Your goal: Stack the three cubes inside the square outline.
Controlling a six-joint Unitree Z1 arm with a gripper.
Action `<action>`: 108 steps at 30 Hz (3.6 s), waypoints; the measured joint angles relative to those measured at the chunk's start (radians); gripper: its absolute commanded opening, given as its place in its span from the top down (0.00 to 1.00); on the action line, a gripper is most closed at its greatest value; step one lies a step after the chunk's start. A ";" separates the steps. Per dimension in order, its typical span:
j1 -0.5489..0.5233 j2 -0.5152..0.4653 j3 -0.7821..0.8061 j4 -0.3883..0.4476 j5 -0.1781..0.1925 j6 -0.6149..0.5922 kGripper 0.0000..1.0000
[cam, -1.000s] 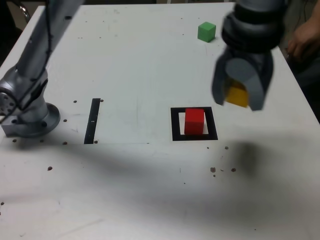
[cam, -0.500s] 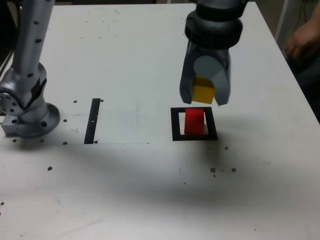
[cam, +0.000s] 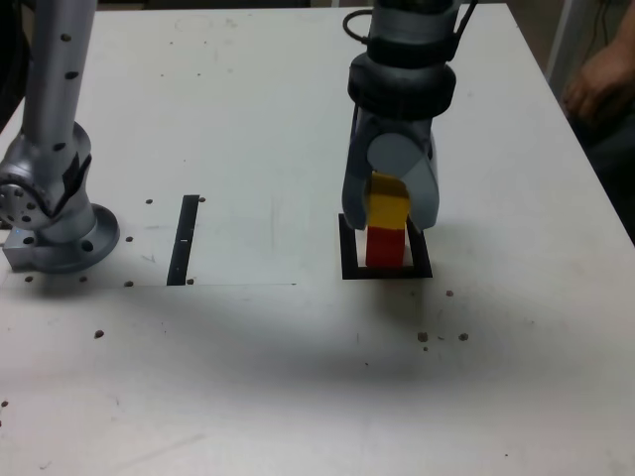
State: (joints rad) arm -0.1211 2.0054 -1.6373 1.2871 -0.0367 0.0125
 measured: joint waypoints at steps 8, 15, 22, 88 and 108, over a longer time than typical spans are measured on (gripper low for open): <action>0.011 0.007 0.021 -0.018 -0.004 -0.001 0.61; 0.014 0.019 0.022 -0.035 -0.006 0.017 0.08; 0.019 0.022 0.030 -0.039 -0.009 0.028 0.01; 0.599 0.289 -0.612 0.220 0.240 0.727 0.00; 0.727 0.451 -0.843 0.218 0.277 1.067 0.01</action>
State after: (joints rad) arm 0.6064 2.4566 -2.4799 1.5055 0.2403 1.0790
